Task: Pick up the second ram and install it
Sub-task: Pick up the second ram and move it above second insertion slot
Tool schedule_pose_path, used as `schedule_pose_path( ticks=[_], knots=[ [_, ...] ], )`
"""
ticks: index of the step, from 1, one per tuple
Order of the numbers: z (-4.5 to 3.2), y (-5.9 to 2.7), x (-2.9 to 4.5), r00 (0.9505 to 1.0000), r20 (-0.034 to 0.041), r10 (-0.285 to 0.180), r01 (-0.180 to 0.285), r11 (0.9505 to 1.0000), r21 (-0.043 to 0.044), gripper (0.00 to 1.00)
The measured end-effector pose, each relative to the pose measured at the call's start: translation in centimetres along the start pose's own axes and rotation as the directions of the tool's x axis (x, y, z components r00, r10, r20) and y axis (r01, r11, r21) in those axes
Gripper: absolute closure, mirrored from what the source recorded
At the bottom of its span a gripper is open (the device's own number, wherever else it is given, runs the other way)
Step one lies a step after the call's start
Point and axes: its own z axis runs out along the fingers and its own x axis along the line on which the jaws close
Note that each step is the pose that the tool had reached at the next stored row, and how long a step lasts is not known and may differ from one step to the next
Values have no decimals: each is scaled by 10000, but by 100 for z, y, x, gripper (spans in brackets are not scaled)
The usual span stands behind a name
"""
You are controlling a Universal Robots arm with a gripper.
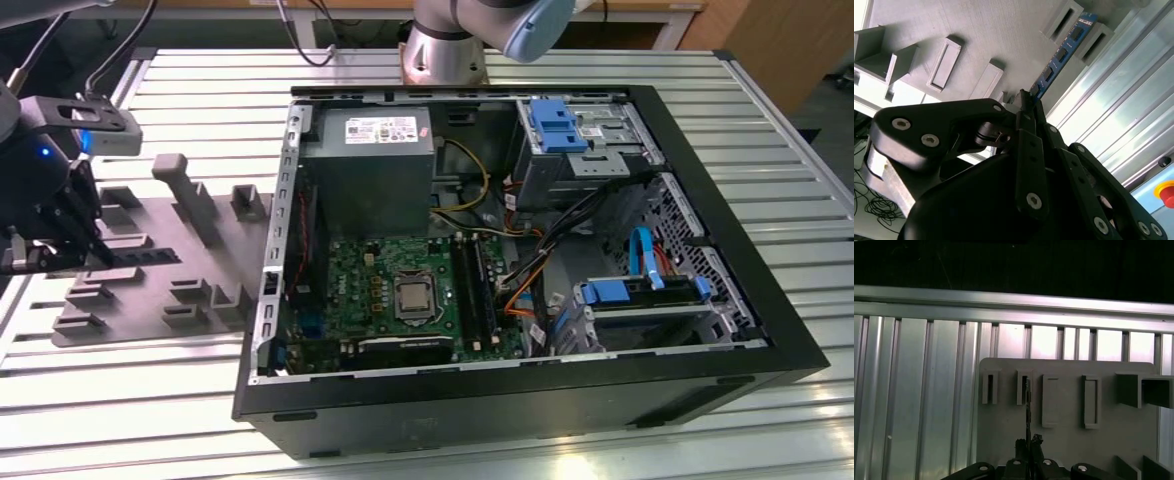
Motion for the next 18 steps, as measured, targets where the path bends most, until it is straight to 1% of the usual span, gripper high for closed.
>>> schedule_pose_path(
  ticks=[10,18],
  knots=[
    [-41,1,-1,10000,-1,0,0,10000,-1,86],
    [-88,2,-2,10000,-1,0,0,10000,-2,86]
  ],
)
